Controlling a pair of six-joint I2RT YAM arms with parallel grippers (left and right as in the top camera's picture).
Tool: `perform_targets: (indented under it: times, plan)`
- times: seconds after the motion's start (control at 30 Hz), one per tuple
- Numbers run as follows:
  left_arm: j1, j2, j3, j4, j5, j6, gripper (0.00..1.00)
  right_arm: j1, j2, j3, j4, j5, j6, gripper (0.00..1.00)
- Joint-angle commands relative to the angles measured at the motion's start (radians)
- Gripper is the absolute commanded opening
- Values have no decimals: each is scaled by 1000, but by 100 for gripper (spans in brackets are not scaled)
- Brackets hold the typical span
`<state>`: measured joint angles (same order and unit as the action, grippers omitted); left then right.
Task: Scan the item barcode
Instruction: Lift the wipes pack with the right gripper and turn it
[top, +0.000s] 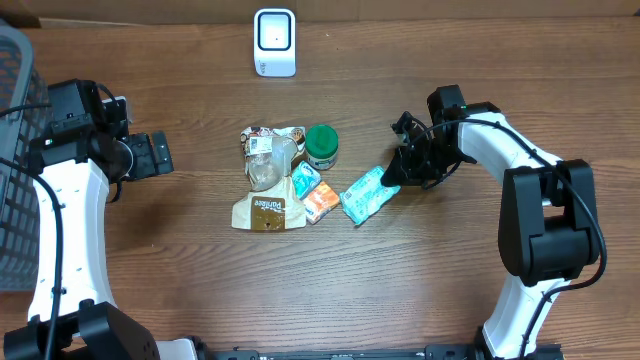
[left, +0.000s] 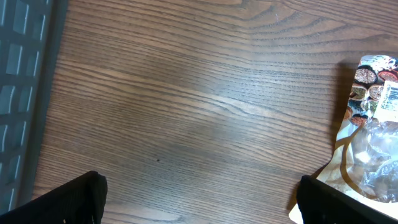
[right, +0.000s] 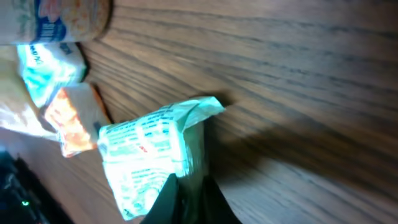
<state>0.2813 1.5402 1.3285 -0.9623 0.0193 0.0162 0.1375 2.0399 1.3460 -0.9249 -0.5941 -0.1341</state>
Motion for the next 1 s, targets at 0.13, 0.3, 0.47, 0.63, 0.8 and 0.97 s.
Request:
perform_targets:
  times: [0.13, 0.3, 0.47, 0.63, 0.8, 0.97]
  plan:
    - [1, 3, 8, 1, 7, -17, 99, -1, 16, -3, 37, -55, 54, 43]
    - [1, 3, 8, 1, 7, -17, 100, 27, 50, -5, 85, -55, 170, 47]
    - [1, 3, 9, 1, 7, -17, 100, 67, 66, -5, 62, -49, 202, 47]
    - [1, 3, 8, 1, 7, -17, 100, 95, 66, -5, 54, 11, 240, 38]
    - [1, 3, 9, 1, 7, -17, 100, 95, 66, -5, 53, -3, 243, 4]
    - [1, 3, 8, 1, 7, -17, 100, 84, 58, -3, 45, -19, 241, 4]
